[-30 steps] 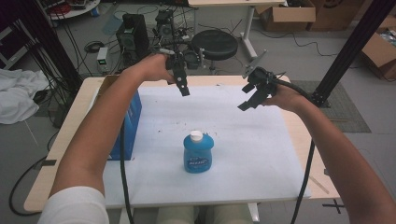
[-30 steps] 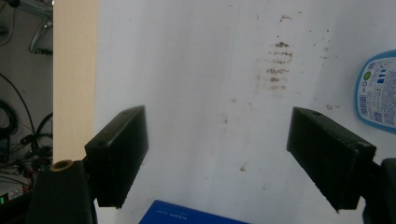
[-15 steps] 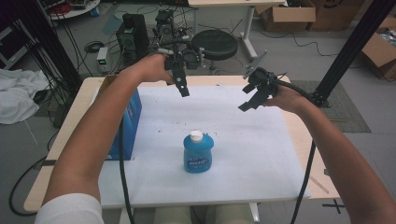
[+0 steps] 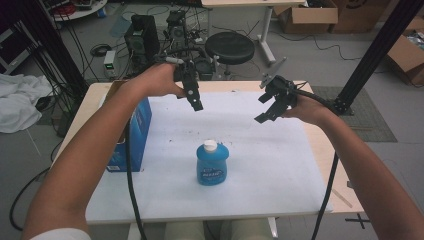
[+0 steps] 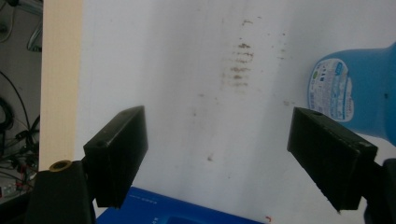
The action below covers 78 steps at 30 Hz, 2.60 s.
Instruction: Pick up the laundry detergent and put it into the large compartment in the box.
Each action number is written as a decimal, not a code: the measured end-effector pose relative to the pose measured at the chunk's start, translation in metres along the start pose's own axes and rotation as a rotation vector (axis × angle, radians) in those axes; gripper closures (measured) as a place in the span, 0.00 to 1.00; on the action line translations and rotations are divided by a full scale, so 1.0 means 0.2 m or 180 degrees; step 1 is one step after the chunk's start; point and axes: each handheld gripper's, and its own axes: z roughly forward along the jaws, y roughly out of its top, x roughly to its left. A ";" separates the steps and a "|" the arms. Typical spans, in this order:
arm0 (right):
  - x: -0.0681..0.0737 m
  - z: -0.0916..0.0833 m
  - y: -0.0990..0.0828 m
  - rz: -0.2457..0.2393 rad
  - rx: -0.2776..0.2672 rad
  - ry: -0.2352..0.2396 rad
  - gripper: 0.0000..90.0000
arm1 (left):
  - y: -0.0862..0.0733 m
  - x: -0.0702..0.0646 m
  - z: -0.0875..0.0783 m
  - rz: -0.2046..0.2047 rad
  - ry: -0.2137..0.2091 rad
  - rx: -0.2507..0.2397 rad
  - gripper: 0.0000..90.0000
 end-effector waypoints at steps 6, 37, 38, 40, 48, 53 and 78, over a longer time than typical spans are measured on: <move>0.02 -0.01 -0.01 -0.0006 -0.0003 -0.0005 0.18 | 0.00 -0.09 -0.04 0.0087 -0.0040 -0.0036 0.23; 0.07 0.00 0.00 -0.0083 0.0018 0.0004 0.18 | 0.06 -0.47 -0.08 0.0398 -0.0357 -0.0135 0.22; 0.07 0.00 0.00 -0.0089 0.0023 0.0000 0.18 | 0.06 -0.48 -0.07 0.0402 -0.0356 -0.0127 0.22; 0.08 0.00 0.00 -0.0094 0.0024 -0.0003 0.18 | 0.06 -0.49 -0.05 0.0395 -0.0385 -0.0118 0.22; 0.08 0.01 0.01 -0.0113 0.0015 0.0010 0.18 | 0.08 -0.54 0.01 0.0403 -0.0430 -0.0080 0.22; 0.08 0.01 0.02 -0.0120 0.0002 0.0020 0.18 | 0.08 -0.56 0.07 0.0388 -0.0470 0.0007 0.22; 0.09 0.02 0.03 -0.0136 0.0024 0.0010 0.18 | 0.09 -0.60 0.27 0.0369 -0.0448 0.0178 0.23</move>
